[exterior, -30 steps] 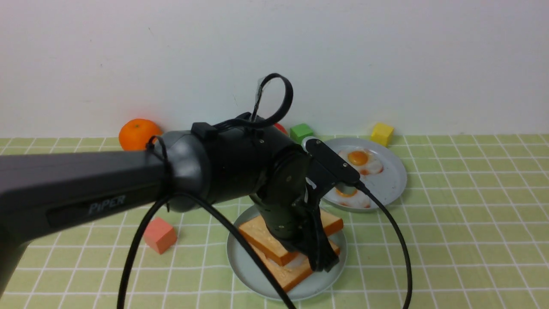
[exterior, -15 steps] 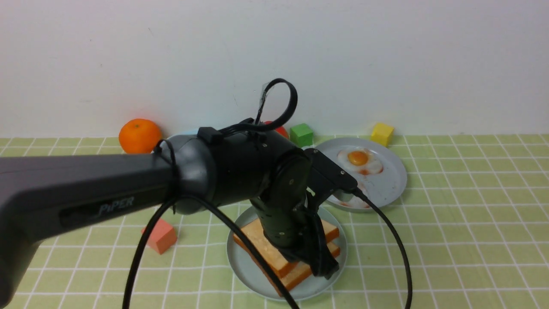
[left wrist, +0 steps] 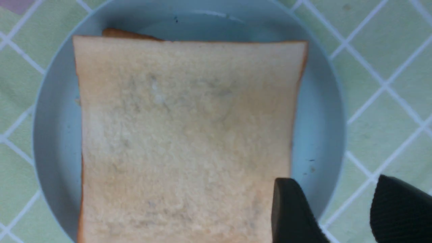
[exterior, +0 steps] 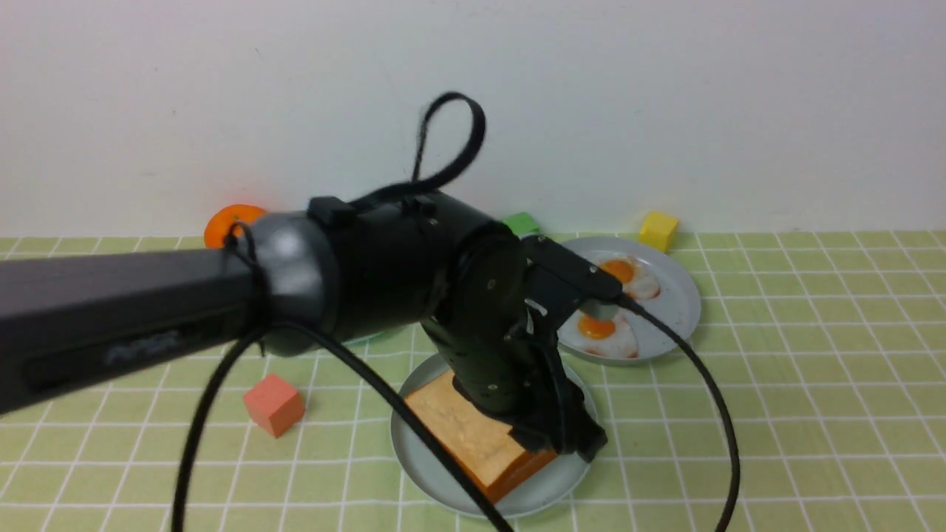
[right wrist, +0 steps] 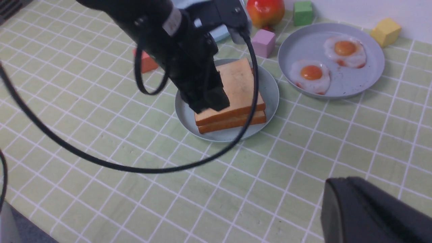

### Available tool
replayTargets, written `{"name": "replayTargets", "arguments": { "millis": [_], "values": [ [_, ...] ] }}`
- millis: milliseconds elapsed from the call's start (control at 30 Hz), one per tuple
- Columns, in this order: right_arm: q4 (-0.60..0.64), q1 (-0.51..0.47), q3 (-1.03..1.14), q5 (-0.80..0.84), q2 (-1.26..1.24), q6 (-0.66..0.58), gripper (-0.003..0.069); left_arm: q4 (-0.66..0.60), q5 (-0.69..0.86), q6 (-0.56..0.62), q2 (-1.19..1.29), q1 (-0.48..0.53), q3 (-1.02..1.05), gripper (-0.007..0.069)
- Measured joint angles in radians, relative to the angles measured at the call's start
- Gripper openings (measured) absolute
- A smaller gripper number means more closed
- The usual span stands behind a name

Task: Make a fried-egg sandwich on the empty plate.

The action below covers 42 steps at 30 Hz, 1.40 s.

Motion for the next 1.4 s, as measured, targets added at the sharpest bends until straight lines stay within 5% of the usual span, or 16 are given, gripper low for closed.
{"name": "replayTargets", "arguments": {
  "millis": [100,167,233,567,767,1000,1133,1400],
  "values": [
    [-0.022,0.0,0.0,0.0,0.0,0.0,0.0022,-0.026,0.02,0.0,-0.122,0.0,-0.004,0.0209],
    [-0.044,0.0,0.0,0.001,0.0,0.007,0.0022,-0.038,0.017,0.0,-0.294,0.0,0.004,0.0062],
    [-0.064,0.0,0.0,0.007,0.0,0.028,0.0022,-0.042,-0.008,0.0,-0.411,0.0,0.04,-0.0006],
    [-0.175,0.0,0.0,0.096,-0.004,0.185,0.0028,-0.047,-0.293,-0.006,-1.055,0.0,0.586,-0.0013],
    [-0.197,0.0,0.034,0.136,-0.1,0.297,0.0028,-0.051,-0.602,-0.012,-1.524,0.0,1.039,-0.0013],
    [-0.247,0.0,0.169,0.126,-0.3,0.44,0.0028,-0.052,-0.672,-0.012,-1.801,0.0,1.247,-0.0013],
    [-0.289,-0.001,0.248,0.025,-0.376,0.486,0.0028,-0.052,-0.672,-0.012,-1.814,0.0,1.265,-0.0013],
    [-0.411,-0.001,0.557,-0.526,-0.417,0.575,0.0036,-0.052,-0.655,-0.012,-1.814,0.0,1.277,-0.0013]
  ]
}}
